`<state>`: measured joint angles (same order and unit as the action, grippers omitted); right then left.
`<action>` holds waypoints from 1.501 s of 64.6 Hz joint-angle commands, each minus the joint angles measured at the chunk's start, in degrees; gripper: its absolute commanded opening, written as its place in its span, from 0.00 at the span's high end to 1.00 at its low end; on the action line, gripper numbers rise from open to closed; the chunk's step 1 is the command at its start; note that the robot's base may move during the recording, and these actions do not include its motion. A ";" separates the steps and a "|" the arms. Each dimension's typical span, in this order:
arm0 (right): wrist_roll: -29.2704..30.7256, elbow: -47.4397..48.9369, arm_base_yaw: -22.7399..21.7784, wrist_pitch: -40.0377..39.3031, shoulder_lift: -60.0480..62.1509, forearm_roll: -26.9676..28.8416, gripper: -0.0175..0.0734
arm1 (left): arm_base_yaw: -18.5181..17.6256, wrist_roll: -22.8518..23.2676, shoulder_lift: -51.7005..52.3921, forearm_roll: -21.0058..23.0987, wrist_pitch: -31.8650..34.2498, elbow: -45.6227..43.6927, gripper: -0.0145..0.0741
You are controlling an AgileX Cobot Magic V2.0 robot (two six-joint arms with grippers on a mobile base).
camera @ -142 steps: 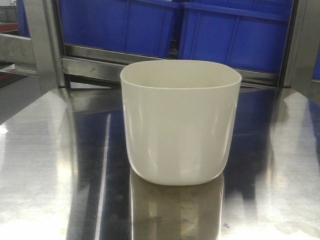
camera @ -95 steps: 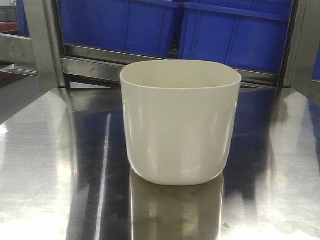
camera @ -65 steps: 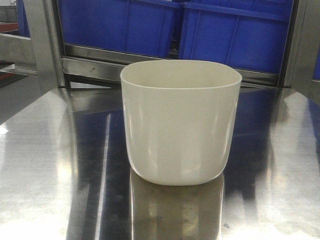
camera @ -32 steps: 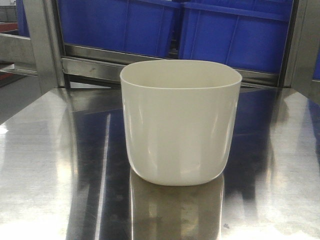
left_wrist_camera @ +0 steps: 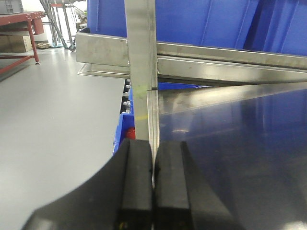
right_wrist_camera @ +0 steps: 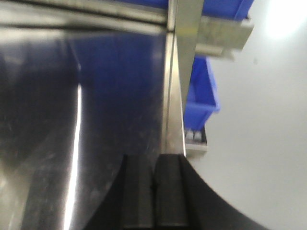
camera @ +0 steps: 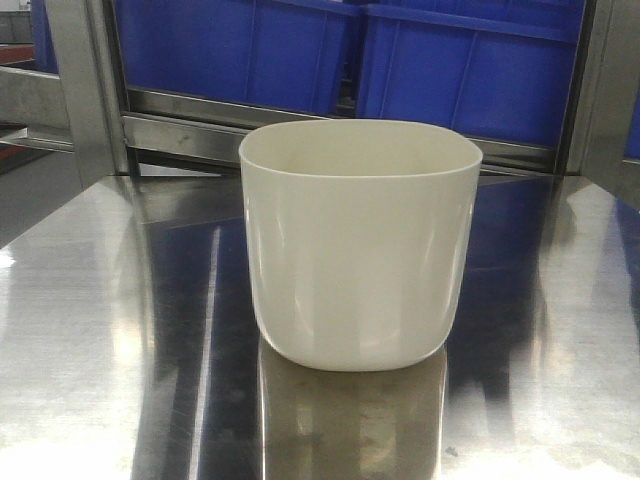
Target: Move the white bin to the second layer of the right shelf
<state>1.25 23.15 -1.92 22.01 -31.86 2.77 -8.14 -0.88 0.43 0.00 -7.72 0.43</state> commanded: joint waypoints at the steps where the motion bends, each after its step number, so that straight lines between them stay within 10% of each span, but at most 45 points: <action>1: -0.23 6.13 1.31 1.24 -5.11 0.22 0.75 | -0.20 0.17 0.87 0.00 4.98 2.11 0.74; 18: -10.77 16.76 9.58 11.88 -18.64 -1.39 0.73 | -0.20 0.17 0.87 0.00 4.98 2.11 0.74; 44: -34.22 35.55 18.91 30.11 -36.79 -10.30 0.41 | -0.20 0.17 0.87 0.00 4.98 2.11 0.74; 97: -38.39 59.86 37.97 42.91 -53.73 -12.14 0.41 | -0.20 0.17 0.87 0.00 4.98 2.11 0.74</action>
<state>-36.97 80.78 35.87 67.16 -87.64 -7.72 -8.14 -0.88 0.43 0.00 -7.72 0.43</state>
